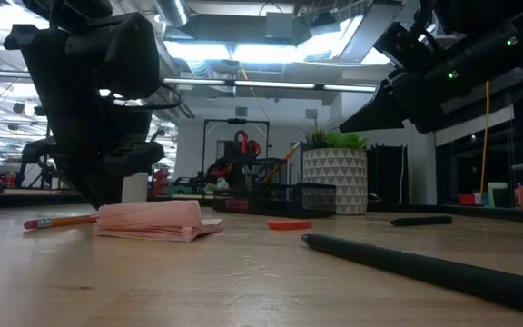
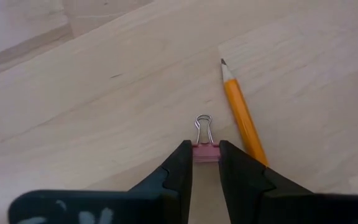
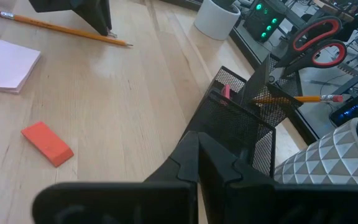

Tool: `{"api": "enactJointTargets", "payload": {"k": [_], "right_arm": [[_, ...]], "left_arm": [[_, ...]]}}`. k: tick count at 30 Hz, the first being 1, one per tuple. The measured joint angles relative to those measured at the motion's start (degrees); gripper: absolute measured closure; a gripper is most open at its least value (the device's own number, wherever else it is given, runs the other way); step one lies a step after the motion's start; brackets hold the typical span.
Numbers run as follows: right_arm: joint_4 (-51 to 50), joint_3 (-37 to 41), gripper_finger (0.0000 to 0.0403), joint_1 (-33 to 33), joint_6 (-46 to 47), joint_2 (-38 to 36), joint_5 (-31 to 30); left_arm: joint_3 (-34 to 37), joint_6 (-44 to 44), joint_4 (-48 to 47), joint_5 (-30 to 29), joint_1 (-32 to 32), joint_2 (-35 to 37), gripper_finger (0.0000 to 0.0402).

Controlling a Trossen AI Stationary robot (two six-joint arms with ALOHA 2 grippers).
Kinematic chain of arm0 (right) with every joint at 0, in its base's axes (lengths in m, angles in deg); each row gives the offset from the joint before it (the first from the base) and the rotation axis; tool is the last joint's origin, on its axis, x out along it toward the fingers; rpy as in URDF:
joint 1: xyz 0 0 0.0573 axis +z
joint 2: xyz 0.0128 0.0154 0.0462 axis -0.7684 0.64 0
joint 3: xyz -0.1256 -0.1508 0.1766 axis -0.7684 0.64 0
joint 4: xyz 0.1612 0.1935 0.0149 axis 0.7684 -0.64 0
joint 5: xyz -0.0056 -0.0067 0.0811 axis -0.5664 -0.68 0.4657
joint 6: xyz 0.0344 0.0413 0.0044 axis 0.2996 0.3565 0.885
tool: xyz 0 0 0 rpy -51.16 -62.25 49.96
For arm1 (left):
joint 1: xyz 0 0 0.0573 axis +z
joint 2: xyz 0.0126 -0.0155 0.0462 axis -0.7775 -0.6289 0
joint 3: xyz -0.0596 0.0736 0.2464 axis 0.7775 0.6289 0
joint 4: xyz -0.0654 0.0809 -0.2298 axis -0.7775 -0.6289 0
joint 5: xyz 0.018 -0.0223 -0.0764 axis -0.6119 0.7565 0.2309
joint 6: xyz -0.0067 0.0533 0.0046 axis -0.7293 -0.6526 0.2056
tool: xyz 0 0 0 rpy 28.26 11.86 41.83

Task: Pick and place office supplies into organizer
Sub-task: Put the pink binder clip into the black desk organizer

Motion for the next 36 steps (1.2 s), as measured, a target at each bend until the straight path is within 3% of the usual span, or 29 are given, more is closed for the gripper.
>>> {"api": "enactJointTargets", "payload": {"k": [13, 21, 27, 32, 36], "right_arm": [[-0.1, 0.0, 0.0393, 0.0, 0.1, 0.0, 0.0], [0.0, 0.0, 0.0393, 0.0, 0.1, 0.0, 3.3], [0.0, 0.0, 0.0393, 0.0, 0.0, 0.0, 3.4], [0.0, 0.0, 0.0393, 0.0, 0.0, 0.0, 3.4], [0.1, 0.0, 0.0393, 0.0, 0.0, 0.0, 3.4]], "left_arm": [[-0.7, -7.5, -0.3, -1.0, 0.1, 4.6, 0.0338], [-0.7, -15.2, 0.4, -7.4, 0.0, 10.8, 0.0338], [-0.7, -30.6, 6.2, -11.4, 0.0, 15.2, 0.0338], [-0.7, -48.2, 16.0, -11.4, 0.0, 17.5, 0.0338], [-0.8, -57.4, 22.6, -11.4, 0.1, 18.4, 0.0338]]}}
